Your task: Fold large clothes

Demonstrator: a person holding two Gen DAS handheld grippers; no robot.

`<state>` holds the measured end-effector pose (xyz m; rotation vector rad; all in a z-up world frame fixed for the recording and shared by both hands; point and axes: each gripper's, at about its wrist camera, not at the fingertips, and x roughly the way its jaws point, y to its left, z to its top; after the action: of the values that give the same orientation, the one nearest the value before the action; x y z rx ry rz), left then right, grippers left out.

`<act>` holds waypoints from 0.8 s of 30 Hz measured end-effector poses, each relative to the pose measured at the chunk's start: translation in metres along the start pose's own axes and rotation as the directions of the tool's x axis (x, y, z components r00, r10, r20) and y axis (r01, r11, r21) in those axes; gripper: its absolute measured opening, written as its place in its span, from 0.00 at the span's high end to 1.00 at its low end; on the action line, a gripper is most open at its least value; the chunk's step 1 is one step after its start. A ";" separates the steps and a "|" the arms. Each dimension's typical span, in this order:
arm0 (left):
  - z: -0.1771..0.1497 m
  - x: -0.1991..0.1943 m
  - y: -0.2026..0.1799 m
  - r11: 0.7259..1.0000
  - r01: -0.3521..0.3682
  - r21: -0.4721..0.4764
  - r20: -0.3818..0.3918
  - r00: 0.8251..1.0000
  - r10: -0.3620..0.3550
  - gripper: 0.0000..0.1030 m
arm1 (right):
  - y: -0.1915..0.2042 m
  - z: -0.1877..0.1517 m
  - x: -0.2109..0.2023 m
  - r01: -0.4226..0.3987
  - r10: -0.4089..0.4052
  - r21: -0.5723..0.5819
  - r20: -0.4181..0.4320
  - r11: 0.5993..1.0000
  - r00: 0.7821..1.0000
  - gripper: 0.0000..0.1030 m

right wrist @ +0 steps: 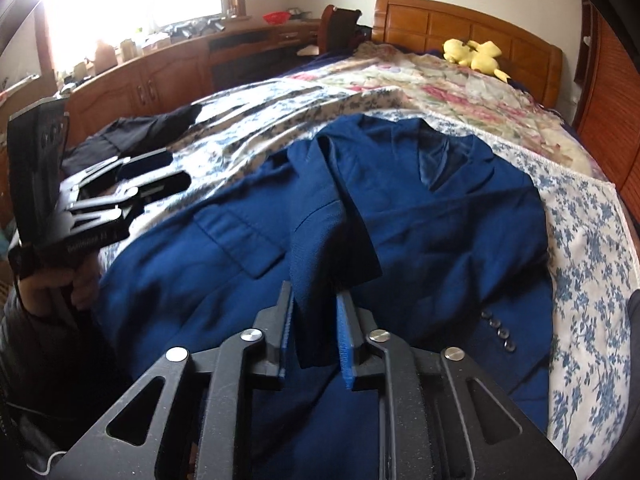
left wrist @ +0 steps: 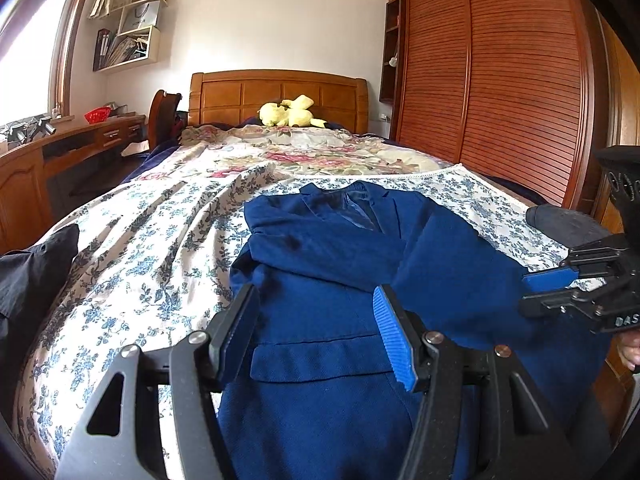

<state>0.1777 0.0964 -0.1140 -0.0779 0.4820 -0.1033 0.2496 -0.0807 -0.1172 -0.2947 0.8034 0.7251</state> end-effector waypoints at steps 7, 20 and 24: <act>-0.001 0.001 -0.002 1.000 0.003 0.006 -0.006 1.000 -0.003 0.43 | 0.005 -0.002 -0.007 0.020 -0.020 -0.018 0.026 1.000 0.999 0.57; -0.018 0.004 -0.001 1.000 -0.024 0.012 -0.051 0.998 0.025 0.43 | -0.012 -0.034 0.049 0.017 -0.014 0.050 -0.053 0.999 0.999 0.57; -0.027 0.003 0.004 0.999 -0.043 0.007 -0.077 0.996 0.043 0.43 | -0.008 -0.046 0.072 0.006 -0.002 0.058 -0.079 0.998 0.997 0.56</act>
<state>0.1683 0.0985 -0.1397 -0.0581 0.5598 -0.0659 0.2636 -0.0755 -0.2016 -0.2737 0.8976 0.6881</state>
